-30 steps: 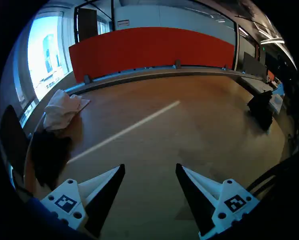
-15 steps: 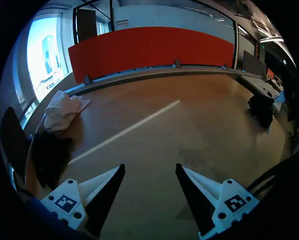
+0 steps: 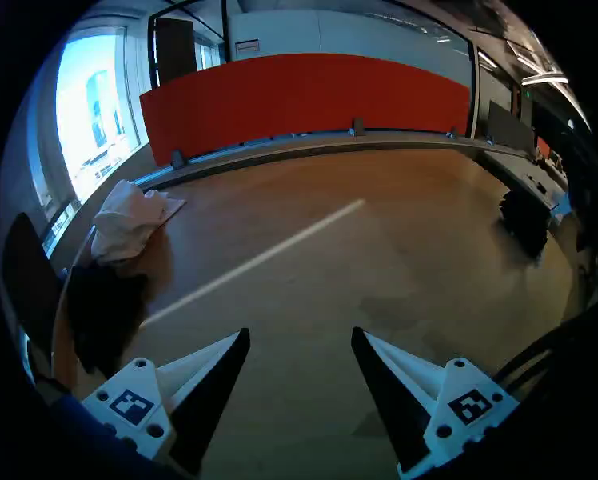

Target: Fold towel

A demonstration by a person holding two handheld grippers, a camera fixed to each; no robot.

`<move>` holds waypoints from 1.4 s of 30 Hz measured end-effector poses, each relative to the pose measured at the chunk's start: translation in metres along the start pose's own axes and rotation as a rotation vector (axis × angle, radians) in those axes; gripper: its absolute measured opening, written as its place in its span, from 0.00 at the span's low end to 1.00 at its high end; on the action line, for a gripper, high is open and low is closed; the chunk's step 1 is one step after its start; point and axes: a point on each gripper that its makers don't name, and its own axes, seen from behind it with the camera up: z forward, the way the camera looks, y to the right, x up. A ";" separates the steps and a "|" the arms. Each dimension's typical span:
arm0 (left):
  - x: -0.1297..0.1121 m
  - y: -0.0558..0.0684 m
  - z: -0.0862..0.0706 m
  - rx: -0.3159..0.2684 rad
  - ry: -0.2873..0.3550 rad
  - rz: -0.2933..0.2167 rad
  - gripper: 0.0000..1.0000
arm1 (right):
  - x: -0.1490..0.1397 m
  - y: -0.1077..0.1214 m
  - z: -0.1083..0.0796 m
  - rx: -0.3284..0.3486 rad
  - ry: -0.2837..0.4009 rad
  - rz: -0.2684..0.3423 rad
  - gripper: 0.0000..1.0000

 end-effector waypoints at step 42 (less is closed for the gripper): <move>-0.003 -0.003 -0.009 0.004 0.012 -0.006 0.94 | -0.024 0.000 0.001 -0.068 0.007 0.049 0.90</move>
